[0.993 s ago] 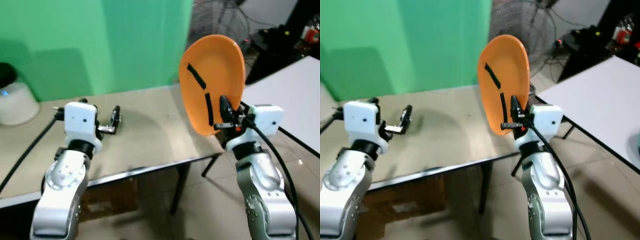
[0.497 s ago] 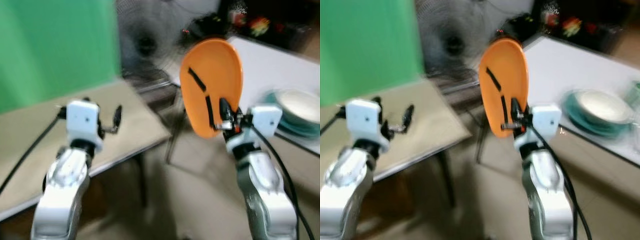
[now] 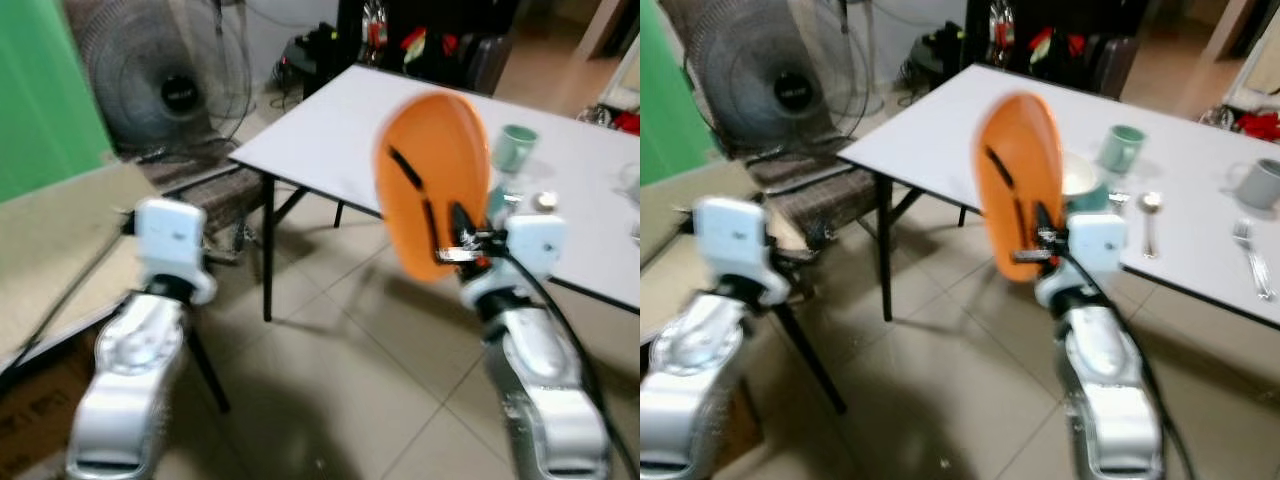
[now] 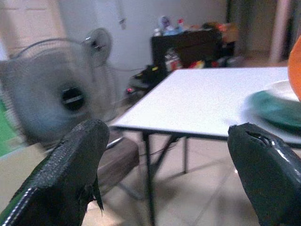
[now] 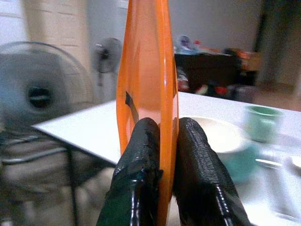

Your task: Setting the table

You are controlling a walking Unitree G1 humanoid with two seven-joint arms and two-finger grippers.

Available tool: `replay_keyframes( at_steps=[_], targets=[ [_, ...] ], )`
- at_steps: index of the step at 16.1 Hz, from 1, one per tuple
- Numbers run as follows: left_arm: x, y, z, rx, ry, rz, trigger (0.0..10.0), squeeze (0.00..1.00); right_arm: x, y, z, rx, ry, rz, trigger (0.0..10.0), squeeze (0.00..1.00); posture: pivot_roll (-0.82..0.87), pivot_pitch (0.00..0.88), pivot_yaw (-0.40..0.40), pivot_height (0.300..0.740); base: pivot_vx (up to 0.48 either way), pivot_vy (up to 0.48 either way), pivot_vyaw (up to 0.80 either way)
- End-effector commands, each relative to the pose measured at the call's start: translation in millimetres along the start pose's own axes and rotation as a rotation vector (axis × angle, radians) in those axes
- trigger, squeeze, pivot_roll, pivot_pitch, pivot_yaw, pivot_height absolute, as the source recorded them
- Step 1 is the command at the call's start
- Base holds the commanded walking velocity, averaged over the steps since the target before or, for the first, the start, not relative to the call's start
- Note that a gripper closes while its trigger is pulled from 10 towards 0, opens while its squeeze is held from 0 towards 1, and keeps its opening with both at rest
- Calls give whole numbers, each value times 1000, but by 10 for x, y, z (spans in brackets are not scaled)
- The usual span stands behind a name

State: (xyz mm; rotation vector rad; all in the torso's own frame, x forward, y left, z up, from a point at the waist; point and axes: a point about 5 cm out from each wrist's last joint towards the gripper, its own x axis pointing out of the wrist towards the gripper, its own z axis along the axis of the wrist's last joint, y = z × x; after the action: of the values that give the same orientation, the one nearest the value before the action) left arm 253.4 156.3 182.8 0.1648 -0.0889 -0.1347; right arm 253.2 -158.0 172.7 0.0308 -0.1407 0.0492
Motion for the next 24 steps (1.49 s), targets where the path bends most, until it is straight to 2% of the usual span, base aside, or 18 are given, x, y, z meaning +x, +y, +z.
replay_keyframes(
  at_steps=[1,8,13,15,16,17,18,21,24],
  targets=[
    [10,43,22,18,-6,10,10000,0,21,48,143,16,-70,11,10000,0,-72,4,-6,740,0,-439,0],
    [36,4,17,25,-9,-12,10000,0,22,33,185,42,-83,5,10000,0,-84,3,3,740,0,-401,0],
    [59,-18,-7,9,-4,-17,10000,0,19,-32,118,84,-20,-43,10000,0,-91,1,6,740,0,0,-616],
    [62,-35,-6,11,-13,-12,10000,0,25,-63,102,102,-8,-52,10000,0,-86,0,3,740,0,0,0],
    [67,-22,14,-10,-23,7,10000,0,54,-85,102,129,1,-63,10000,0,-83,0,-1,740,0,0,0],
    [78,-5,21,-3,-34,6,10000,0,104,-111,89,190,23,-82,10000,0,-74,0,-8,740,0,0,-800],
    [81,1,18,5,-33,8,10000,0,113,-115,81,204,30,-85,10000,0,-74,0,-8,740,0,0,-800],
    [66,-18,12,-23,-40,-19,10000,0,154,-70,56,273,68,-48,10000,0,-81,0,-13,740,0,0,0],
    [34,-47,-13,-35,-32,-25,10000,0,155,-49,59,274,87,-19,10000,0,-81,0,-17,740,0,0,-800]
  ],
)
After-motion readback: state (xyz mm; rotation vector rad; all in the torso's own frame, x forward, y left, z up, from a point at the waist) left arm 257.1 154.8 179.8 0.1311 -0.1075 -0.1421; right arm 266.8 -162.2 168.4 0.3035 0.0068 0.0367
